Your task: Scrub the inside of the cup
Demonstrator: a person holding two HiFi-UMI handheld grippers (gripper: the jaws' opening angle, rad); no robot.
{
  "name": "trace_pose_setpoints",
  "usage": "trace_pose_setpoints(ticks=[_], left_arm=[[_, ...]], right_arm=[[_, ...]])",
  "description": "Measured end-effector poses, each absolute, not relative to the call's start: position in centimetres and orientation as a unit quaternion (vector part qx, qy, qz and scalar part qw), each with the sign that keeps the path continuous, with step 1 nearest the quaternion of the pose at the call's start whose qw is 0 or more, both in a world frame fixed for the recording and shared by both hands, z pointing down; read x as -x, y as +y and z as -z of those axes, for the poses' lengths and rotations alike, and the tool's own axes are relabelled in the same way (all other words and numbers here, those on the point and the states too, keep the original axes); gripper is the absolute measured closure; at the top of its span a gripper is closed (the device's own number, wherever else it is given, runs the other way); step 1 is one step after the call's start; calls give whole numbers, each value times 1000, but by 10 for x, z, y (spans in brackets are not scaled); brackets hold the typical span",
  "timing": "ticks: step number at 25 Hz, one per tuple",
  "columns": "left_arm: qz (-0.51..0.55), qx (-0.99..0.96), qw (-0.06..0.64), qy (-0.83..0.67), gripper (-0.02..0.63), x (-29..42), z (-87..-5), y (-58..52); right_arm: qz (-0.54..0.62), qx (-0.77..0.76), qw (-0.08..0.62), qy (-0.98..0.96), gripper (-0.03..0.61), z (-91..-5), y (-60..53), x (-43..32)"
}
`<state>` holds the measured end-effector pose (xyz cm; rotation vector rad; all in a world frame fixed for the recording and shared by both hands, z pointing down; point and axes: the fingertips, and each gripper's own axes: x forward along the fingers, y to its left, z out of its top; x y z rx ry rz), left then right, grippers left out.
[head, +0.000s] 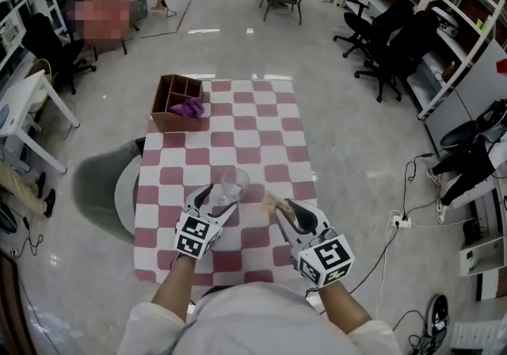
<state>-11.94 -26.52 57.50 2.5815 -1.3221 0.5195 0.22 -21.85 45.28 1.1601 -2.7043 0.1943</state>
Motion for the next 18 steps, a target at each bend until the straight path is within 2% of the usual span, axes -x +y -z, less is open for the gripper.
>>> trace_pose_setpoints(ticks=[2,3,5,10,13,18], left_arm=[[-163,-870,82,-459,268,121,-559,-259],[-156,-867,74,-467,291,123,-550,-256],[-145,-861,61,-483,392,125,-534,-249],[-139,-853,16,-503,456,122,-500,-224],[-122,-843,1,-523,539,121,-480,-210],[-102,-833,4,-544,566,119,-459,-189]], right_arm=[[-65,-388,94,-915,472,-452,-219,-2],[-64,-386,93,-916,472,-451,-219,-2],[-65,-381,92,-918,472,-451,-218,-3],[-64,-372,91,-921,472,-450,-217,-5],[-60,-366,91,-924,472,-448,-215,-6],[-59,-354,79,-930,472,-444,-207,-8]])
